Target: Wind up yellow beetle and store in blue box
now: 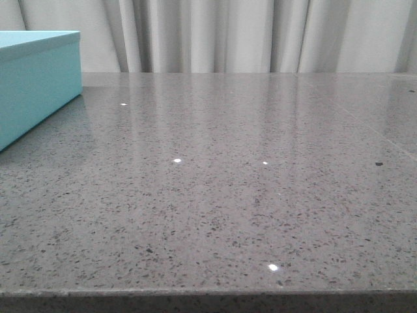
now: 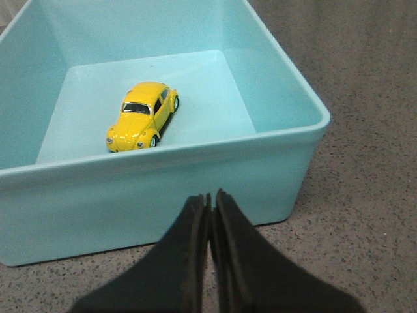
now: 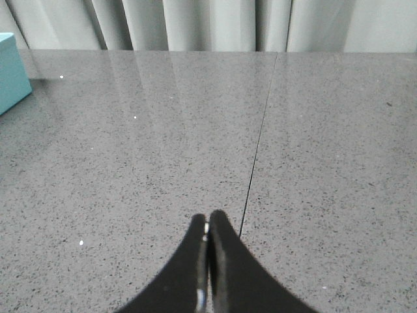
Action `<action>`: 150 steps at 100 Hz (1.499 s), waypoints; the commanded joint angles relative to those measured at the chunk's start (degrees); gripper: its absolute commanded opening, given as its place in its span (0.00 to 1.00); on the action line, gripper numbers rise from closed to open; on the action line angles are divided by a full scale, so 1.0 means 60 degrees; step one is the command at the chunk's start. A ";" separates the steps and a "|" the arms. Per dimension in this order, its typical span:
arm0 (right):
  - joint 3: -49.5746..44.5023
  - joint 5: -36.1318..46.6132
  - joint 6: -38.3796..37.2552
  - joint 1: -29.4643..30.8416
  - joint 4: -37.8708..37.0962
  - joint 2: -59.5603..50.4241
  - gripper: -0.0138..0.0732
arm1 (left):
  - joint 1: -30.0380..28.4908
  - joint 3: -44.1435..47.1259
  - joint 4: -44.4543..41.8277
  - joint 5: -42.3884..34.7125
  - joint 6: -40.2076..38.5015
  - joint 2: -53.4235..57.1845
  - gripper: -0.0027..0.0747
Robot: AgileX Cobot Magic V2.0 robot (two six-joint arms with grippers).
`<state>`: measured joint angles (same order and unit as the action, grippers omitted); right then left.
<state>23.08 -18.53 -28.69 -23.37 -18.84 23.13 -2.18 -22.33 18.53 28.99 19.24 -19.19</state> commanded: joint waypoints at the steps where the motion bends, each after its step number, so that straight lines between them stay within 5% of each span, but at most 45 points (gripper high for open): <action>1: 0.0207 0.0836 0.0063 0.0011 -0.0252 -0.0057 0.08 | -0.0017 -0.0132 0.0288 -0.0634 0.0007 0.0148 0.01; 111: 0.0207 0.0827 0.0063 0.0011 -0.0252 -0.0053 0.08 | 0.0000 -0.0066 0.0199 -0.1126 -0.0591 0.0577 0.01; 126: 0.0207 0.0827 0.0063 0.0011 -0.0252 -0.0053 0.08 | 0.0000 0.0400 -0.0507 -0.2536 -0.0950 0.1025 0.01; 150: 0.0207 0.0827 0.0063 0.0011 -0.0252 -0.0053 0.08 | 0.0303 0.1803 -0.2836 -0.4777 -0.3974 0.1821 0.01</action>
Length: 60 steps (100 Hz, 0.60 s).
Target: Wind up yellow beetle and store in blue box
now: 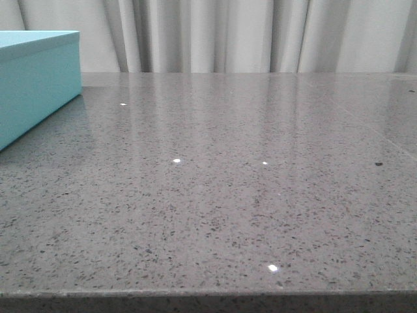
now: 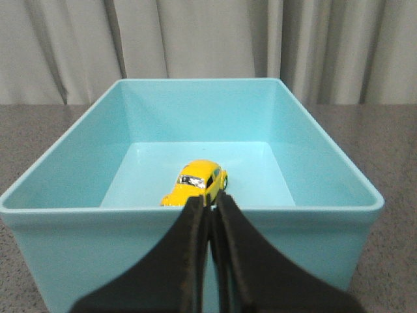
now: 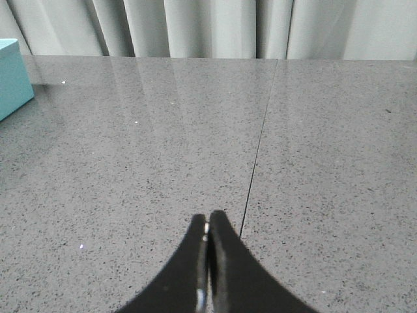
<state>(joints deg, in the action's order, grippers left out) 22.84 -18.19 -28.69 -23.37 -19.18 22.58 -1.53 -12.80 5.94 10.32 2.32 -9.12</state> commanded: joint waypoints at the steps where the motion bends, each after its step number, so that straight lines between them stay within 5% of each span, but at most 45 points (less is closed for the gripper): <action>1: 0.0247 0.0770 0.0063 0.0011 -0.0196 0.0038 0.08 | 0.0222 0.0332 -0.0737 -0.1798 -0.1217 0.0167 0.01; 27: 0.0247 0.0770 0.0063 0.0011 -0.0196 0.0038 0.08 | 0.0344 0.2340 -0.0672 -0.2179 -0.1200 0.1511 0.01; 34: 0.0247 0.0773 0.0063 0.0011 -0.0196 0.0038 0.08 | 0.0344 0.2318 -0.0672 -0.1109 -0.1050 0.1921 0.01; 60: 0.0247 0.0774 0.0063 0.0011 -0.0196 0.0070 0.08 | 0.0344 0.2340 -0.0647 -0.0951 -0.0928 0.1875 0.01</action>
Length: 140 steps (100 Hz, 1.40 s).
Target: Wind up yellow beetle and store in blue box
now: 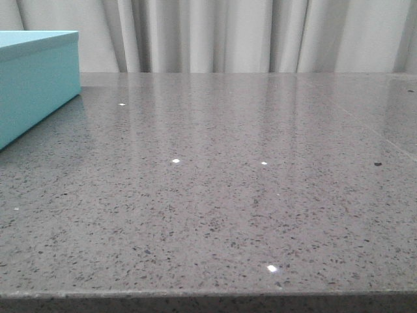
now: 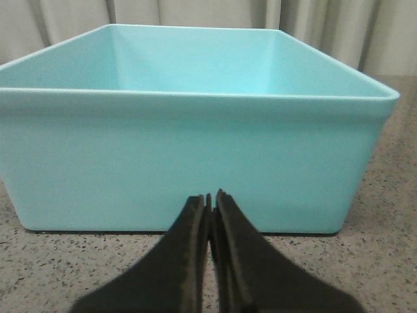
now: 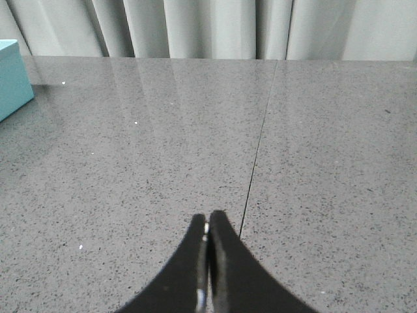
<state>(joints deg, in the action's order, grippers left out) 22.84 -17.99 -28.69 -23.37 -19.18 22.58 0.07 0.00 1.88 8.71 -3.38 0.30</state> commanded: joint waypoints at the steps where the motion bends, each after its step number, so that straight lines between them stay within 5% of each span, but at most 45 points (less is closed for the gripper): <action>1: 0.0247 0.0741 0.0063 0.0011 -0.0196 0.0070 0.08 | 0.0078 0.0206 0.0029 -0.0683 0.0022 0.0305 0.01; 108: 0.0234 0.0741 0.0077 0.0011 -0.0546 -0.0042 0.08 | 0.0078 0.0206 0.0029 -0.0663 0.0022 0.0305 0.01; 120: 0.0199 0.0925 0.1189 0.0310 -0.0317 -0.0255 0.08 | 0.0078 0.0206 0.0029 -0.0663 0.0022 0.0305 0.01; 140: -0.0519 0.2540 0.3721 0.1826 0.2429 -0.0871 0.08 | 0.0078 0.0206 0.0029 -0.0663 0.0022 0.0305 0.01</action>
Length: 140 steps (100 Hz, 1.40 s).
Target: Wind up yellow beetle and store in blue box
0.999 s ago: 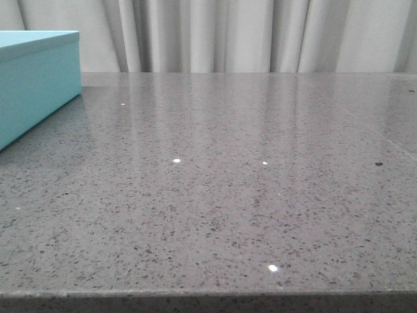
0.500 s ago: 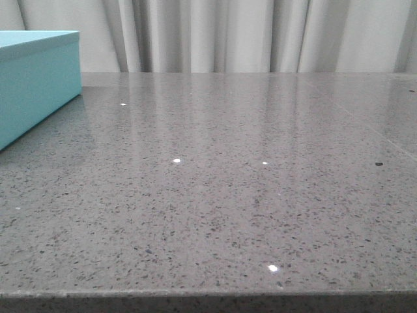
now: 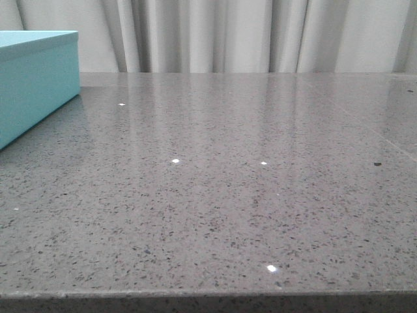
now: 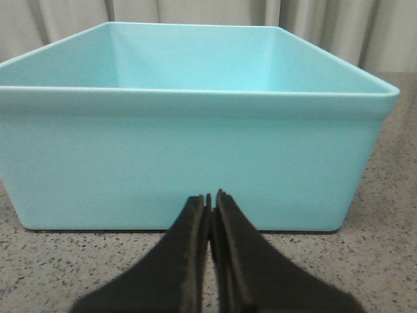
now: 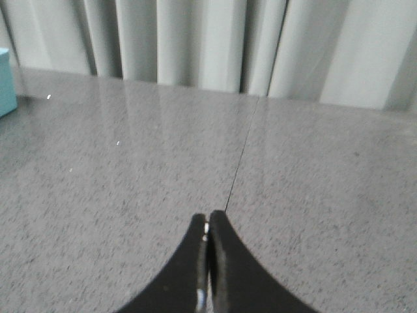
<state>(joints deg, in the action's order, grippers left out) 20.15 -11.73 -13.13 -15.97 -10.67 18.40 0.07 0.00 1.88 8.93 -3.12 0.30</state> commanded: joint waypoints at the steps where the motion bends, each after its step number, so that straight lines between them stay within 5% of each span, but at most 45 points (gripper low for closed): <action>1: -0.0150 0.1565 0.1173 0.0685 0.1073 -0.0200 0.08 | 0.0078 0.0206 0.0029 -0.0700 -0.0021 0.0305 0.01; 32: -0.2215 0.3785 0.1297 0.2124 0.1333 -0.1555 0.08 | 0.0078 0.0206 0.0029 -0.0700 -0.0021 0.0305 0.01; 55: -0.3513 0.3778 0.0966 0.2494 0.1382 -0.2447 0.08 | 0.0078 0.0206 0.0029 -0.0700 -0.0021 0.0305 0.01; 69: -0.3485 0.2315 0.0862 0.2494 0.1382 -0.3451 0.08 | 0.0078 0.0206 0.0029 -0.0700 -0.0021 0.0305 0.01; 140: -0.3485 0.2123 0.0862 0.2485 0.1374 -0.3379 0.08 | 0.0078 0.0206 0.0029 -0.0677 -0.0021 0.0305 0.01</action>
<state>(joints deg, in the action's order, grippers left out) -1.66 -3.08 -7.95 -1.31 -2.51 -0.59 0.07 0.00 1.88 9.27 -3.12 0.30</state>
